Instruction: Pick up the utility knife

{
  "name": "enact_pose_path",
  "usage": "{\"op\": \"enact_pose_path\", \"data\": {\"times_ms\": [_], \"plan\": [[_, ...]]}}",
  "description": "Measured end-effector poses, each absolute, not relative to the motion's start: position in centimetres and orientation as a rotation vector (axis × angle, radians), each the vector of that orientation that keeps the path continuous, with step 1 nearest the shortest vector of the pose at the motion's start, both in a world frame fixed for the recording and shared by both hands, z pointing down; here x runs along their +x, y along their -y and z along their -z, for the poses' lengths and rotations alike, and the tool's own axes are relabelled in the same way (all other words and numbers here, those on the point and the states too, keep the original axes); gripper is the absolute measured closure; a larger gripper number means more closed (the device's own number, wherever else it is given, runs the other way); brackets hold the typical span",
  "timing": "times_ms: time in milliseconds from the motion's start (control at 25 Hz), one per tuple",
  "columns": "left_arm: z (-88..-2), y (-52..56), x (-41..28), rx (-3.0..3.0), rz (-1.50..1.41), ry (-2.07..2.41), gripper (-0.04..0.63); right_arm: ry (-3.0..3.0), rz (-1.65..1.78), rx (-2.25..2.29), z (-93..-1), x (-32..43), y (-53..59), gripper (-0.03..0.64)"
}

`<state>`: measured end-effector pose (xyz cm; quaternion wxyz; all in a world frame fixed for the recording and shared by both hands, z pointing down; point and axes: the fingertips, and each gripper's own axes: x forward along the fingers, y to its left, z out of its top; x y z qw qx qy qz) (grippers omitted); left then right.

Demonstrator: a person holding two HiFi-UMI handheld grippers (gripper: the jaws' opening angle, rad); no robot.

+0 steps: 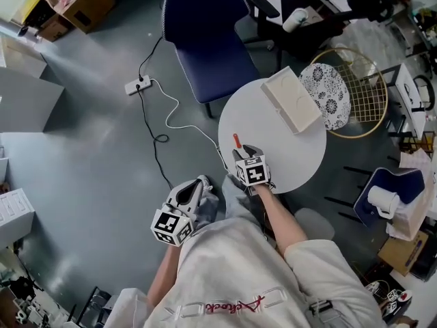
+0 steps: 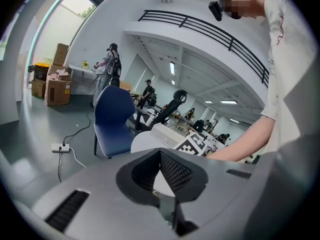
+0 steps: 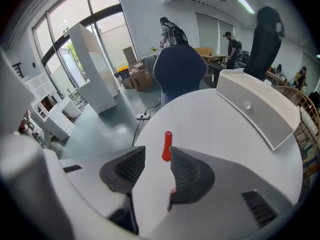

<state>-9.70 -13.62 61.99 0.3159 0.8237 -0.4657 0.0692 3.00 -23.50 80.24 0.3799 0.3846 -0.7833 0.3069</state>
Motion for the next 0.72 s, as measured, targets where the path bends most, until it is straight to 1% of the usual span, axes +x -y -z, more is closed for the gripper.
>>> {"op": "enact_pose_path", "data": {"times_ms": [360,440,720], "plan": [[-62.7,12.5,-13.3,2.097,-0.198,1.314,0.583,1.892,-0.76,0.99,-83.5,2.3,26.1,0.448],[-62.7,12.2,-13.8,2.086,-0.2,1.325,0.583,1.863,-0.732,1.023,-83.7,2.6,26.2,0.485],[-62.8,12.2,-13.6,2.087,-0.201,1.312,0.583,1.849,-0.708,1.032,-83.0,2.1,26.1,0.485]]}}
